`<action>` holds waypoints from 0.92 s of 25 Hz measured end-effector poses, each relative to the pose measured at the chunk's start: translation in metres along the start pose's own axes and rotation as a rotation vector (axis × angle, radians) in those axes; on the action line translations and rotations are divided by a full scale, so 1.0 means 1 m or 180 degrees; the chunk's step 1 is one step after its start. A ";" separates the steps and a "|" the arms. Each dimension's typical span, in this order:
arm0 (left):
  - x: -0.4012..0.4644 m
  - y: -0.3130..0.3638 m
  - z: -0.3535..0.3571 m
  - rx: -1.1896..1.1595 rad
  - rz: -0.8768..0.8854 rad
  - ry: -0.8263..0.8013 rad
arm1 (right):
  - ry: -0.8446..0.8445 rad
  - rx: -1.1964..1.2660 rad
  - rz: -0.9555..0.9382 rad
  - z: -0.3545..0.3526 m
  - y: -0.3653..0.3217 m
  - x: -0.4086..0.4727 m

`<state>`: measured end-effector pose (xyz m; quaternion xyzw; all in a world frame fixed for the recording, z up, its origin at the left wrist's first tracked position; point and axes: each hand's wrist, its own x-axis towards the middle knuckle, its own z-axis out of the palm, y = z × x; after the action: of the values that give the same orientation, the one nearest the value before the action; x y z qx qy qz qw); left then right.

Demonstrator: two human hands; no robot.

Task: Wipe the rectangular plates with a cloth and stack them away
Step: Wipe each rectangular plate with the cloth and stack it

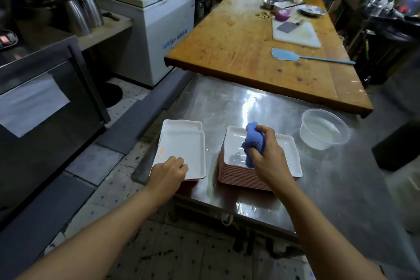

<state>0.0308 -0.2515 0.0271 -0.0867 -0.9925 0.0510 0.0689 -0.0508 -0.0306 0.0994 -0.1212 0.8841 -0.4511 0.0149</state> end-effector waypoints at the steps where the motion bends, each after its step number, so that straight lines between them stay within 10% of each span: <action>1: 0.000 0.000 0.004 -0.0009 -0.0010 -0.0023 | 0.0011 0.0006 0.0035 0.000 0.002 0.000; 10: 0.009 -0.007 0.035 0.0091 -0.0519 -0.0868 | 0.0210 0.0058 0.0157 0.000 0.020 0.009; 23: 0.062 -0.004 0.028 -0.0677 -0.1168 -0.0716 | 0.0171 -0.0157 0.0022 0.006 0.039 0.030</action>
<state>-0.0341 -0.2467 0.0080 0.0946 -0.9929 -0.0578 -0.0435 -0.0869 -0.0208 0.0671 -0.1063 0.8954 -0.4322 -0.0103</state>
